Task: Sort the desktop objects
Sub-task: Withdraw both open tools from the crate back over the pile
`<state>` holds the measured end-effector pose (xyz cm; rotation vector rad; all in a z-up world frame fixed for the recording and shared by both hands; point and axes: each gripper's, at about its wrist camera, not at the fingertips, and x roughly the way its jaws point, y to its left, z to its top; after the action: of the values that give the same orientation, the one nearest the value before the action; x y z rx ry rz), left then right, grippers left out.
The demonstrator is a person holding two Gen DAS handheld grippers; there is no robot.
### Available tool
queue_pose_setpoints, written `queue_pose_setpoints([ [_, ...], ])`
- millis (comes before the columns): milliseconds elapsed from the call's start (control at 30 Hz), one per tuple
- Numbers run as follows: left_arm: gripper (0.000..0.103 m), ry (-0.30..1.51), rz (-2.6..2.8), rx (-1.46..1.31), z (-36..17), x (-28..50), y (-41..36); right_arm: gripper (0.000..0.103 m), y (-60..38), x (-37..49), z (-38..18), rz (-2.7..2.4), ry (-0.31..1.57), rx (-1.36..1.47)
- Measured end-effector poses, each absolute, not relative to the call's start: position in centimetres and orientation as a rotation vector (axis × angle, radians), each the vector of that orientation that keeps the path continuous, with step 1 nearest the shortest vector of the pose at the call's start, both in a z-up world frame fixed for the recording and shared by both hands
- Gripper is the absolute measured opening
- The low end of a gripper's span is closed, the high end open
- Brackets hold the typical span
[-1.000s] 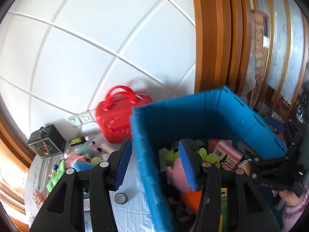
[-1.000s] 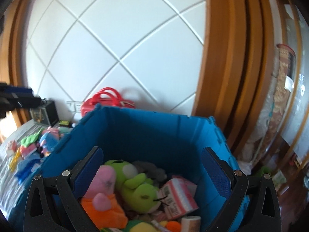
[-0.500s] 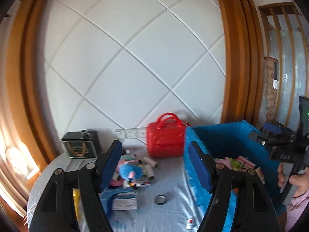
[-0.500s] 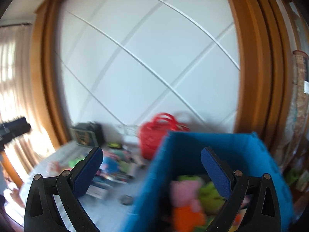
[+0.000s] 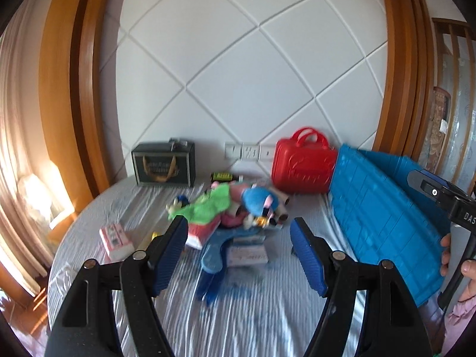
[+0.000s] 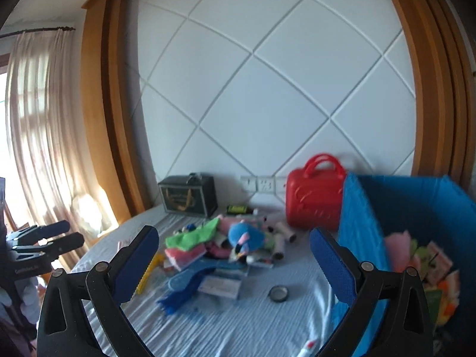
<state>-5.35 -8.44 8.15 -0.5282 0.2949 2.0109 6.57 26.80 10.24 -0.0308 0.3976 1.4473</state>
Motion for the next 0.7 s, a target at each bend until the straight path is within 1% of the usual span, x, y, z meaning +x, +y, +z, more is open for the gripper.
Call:
queue_pose_setpoints([
  [133,0.071,0.315,1.961,-0.633,3.7,-7.1,-8.0,0.103,29.3,5.2,5.3,1.416,0.566,-0.106],
  [400,0.071,0.332,1.947,-0.803,-4.1,-7.4,-3.8,0.103,33.3,6.1,-4.5,1.364,0.777,-0.186],
  [500,0.071,0.393,1.918,-0.848,-6.4,-7.4,-1.8,0.103,34.7,7.1,-8.4,1.336,0.863,-0.179],
  [700,0.071,0.494,1.894,-0.930,-10.5,-8.2,1.5,0.103,36.4,9.4,-13.4,1.260,0.993,-0.173],
])
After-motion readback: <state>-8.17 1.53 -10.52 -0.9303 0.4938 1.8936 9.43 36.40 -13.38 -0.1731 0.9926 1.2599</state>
